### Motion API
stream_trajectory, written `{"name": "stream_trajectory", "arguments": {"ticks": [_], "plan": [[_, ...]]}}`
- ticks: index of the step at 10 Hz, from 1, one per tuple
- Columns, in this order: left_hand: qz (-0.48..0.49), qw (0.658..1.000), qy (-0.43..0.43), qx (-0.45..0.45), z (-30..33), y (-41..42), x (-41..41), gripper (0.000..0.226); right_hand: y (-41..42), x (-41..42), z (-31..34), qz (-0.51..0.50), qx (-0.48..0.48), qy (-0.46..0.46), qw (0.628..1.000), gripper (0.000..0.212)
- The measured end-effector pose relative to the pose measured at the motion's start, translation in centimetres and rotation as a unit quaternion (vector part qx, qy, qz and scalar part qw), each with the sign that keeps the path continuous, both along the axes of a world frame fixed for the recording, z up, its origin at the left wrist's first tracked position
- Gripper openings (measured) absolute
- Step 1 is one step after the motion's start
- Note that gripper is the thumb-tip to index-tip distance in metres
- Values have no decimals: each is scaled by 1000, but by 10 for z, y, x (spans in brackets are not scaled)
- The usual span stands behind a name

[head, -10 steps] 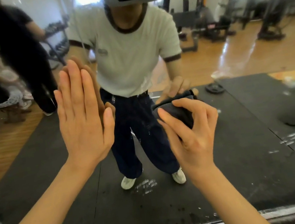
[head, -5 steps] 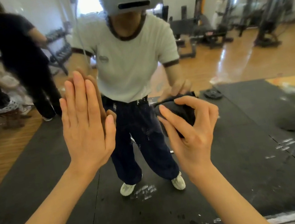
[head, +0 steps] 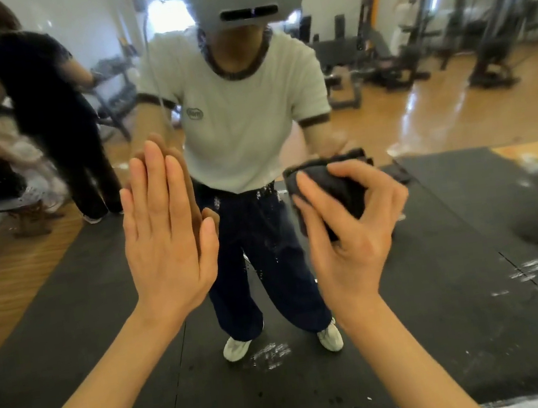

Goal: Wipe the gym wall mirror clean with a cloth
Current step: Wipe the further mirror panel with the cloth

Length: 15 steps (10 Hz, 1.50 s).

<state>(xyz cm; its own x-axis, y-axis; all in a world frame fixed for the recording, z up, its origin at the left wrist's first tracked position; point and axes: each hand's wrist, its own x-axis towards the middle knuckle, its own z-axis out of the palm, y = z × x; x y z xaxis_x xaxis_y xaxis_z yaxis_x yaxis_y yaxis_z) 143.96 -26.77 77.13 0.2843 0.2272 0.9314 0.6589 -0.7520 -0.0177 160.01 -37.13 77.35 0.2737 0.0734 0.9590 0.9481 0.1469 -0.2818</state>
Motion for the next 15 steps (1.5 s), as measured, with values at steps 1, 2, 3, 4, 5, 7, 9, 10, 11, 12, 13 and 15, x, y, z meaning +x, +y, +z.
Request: {"name": "stream_trajectory", "arguments": {"ticks": [1,2,3,4,5,7,9,10,11,12,13,15], "plan": [[-3,1000,2,0,0,0,0,60,-6,-5,-29,-4,-50,-57,997,14],[-4,1000,0,-1,0,-1,0,60,2,1,9,12,19,-5,1000,14],[-6,1000,7,-3,1,-1,-1,65,11,-8,12,24,12,30,999,16],[-12,1000,9,-4,1,-2,-1,68,1,-17,-31,59,-100,55,992,39],[-6,1000,6,-5,1,-2,-1,62,1,-12,-9,29,-62,17,998,22],[-9,1000,7,-2,1,-1,-1,68,6,-17,-20,5,-29,-2,1000,16],[-17,1000,13,5,1,0,-1,76,17,-28,13,42,-5,-6,999,14],[-17,1000,10,-3,1,-1,-2,73,12,-20,4,26,-22,-40,999,15],[-16,1000,10,-5,-1,-1,-2,75,7,-15,-8,11,-28,-39,999,14],[-20,1000,13,-1,0,0,-2,77,18,-30,5,36,-54,37,997,34],[-25,1000,15,-7,0,-1,-3,77,9,-12,1,40,-82,20,996,34],[-20,1000,11,2,-1,0,-1,77,15,-26,25,35,13,-24,999,15]]}}
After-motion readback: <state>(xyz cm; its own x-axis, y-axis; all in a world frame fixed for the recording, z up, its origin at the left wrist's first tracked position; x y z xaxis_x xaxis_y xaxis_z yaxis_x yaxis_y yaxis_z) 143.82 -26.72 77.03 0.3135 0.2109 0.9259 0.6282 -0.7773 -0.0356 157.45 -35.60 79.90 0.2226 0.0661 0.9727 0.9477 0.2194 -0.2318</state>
